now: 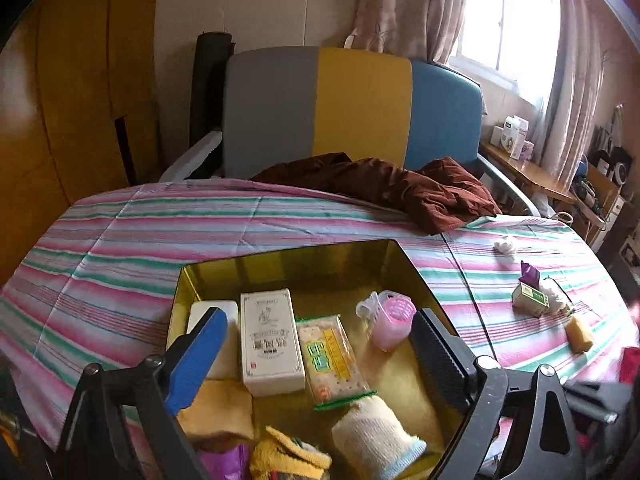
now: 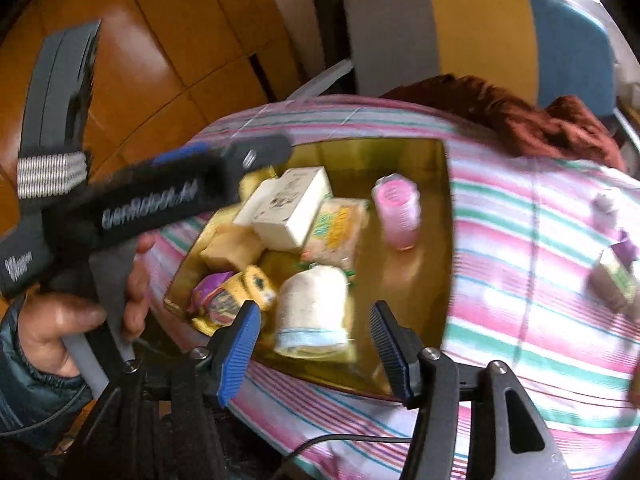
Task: Organize objects
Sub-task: 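Carry roller and sock to the gold tray and release both, then move both tools back toward the remaining items on the bedspread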
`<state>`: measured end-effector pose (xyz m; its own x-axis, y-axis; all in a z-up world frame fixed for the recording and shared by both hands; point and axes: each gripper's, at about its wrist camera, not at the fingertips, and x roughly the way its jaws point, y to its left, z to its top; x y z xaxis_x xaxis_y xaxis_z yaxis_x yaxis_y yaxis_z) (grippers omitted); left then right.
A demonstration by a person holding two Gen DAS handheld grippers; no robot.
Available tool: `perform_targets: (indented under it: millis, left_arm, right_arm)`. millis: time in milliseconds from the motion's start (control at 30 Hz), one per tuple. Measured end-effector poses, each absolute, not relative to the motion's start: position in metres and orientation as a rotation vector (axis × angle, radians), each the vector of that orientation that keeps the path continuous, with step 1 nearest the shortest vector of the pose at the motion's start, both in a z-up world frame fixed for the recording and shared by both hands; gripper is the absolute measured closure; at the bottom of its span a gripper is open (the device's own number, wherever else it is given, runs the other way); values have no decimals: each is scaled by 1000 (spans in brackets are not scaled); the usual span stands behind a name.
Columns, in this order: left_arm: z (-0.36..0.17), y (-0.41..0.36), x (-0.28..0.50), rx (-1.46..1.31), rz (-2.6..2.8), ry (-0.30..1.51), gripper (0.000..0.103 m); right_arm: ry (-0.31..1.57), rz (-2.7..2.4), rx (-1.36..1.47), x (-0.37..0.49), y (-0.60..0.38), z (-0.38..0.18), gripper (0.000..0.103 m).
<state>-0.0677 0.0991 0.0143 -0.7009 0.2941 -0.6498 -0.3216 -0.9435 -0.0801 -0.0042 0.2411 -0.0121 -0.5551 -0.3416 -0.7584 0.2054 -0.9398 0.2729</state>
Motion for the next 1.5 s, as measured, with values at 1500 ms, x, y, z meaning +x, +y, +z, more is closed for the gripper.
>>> perform_targets:
  millis: [1500]
  left_arm:
    - [11,158,-36,-973,2453,159,8]
  right_arm:
    - [-857,-3155,1554,96,509,-24,45]
